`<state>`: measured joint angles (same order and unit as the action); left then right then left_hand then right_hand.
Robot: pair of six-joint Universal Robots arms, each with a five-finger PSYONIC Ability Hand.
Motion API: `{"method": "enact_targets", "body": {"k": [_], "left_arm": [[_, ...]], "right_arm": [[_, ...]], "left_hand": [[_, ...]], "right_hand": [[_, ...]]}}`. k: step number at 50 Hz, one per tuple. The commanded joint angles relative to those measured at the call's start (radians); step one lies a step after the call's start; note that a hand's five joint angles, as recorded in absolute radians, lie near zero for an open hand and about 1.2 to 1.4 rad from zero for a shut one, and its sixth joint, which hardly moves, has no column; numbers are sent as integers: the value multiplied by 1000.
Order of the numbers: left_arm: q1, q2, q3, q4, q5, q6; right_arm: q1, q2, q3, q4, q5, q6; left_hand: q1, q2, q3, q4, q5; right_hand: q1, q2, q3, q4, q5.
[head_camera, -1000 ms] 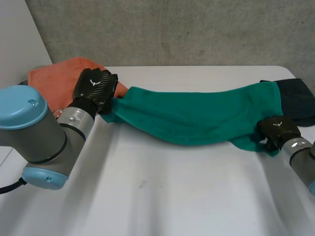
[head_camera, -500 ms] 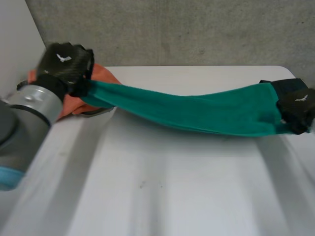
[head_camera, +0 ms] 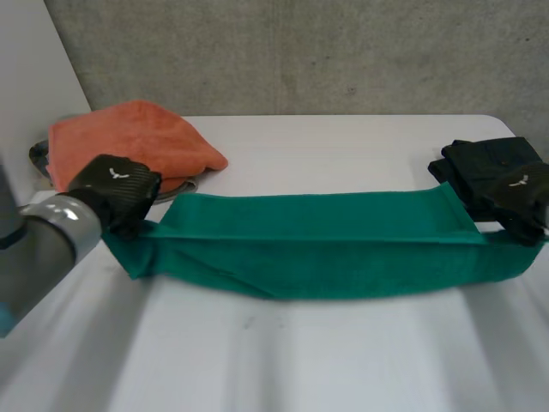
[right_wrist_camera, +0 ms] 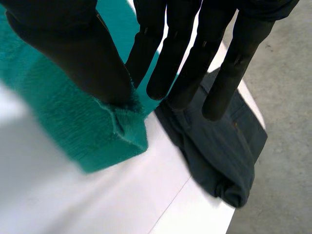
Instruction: Fold the laundry.
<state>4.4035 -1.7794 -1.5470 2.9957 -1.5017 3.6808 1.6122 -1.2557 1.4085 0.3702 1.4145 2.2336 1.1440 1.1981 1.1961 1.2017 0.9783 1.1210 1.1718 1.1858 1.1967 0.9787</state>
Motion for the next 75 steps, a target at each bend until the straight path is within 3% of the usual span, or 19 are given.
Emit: {"method": "enact_targets", "body": {"k": [1,7,10,14,24,40,44,47,52,55,57,62,75], "left_arm": [[-6,-224,232,123,-6,-1],[-9,-318,510,391,-14,-10],[-7,-305,551,605,-29,-24],[-15,-243,536,761,-64,-59],[-9,-107,296,644,-60,-169],[1,-167,-83,530,-26,-156],[-6,-126,-146,376,-26,-114],[-1,-16,-208,173,-26,-13],[-3,135,-280,-215,-23,155],[-9,176,-292,-311,-18,192],[-6,187,-280,-304,-14,199],[2,131,-226,-164,-14,199],[-22,-260,106,207,-51,122]], "right_arm": [[64,162,-126,-217,67,20],[120,228,-357,-522,147,87],[124,181,-413,-725,187,161],[126,93,-408,-884,187,225],[130,71,-312,-737,112,256],[117,206,-45,-472,75,238],[115,199,18,-306,70,199],[114,161,81,-140,72,126],[39,-69,264,76,81,-111],[11,-140,325,116,74,-222],[2,-185,346,109,69,-272],[12,-180,320,29,58,-197],[107,220,-3,-370,113,1]], "left_hand": [[252,198,200,195,243],[252,198,200,195,243],[252,198,200,195,243],[252,198,200,195,243],[252,198,200,195,243],[252,198,200,195,243],[252,198,200,195,243],[252,198,200,195,243],[252,198,200,195,243],[252,198,200,195,243],[252,198,200,195,243],[252,198,200,195,243],[252,198,200,195,243]], "right_hand": [[275,224,211,200,243],[275,224,211,200,243],[275,224,211,200,243],[275,224,211,200,243],[275,224,211,200,243],[275,224,211,200,243],[275,224,211,200,243],[275,224,211,200,243],[275,224,211,200,243],[275,224,211,200,243],[275,224,211,200,243],[275,224,211,200,243],[275,224,211,200,243]]}}
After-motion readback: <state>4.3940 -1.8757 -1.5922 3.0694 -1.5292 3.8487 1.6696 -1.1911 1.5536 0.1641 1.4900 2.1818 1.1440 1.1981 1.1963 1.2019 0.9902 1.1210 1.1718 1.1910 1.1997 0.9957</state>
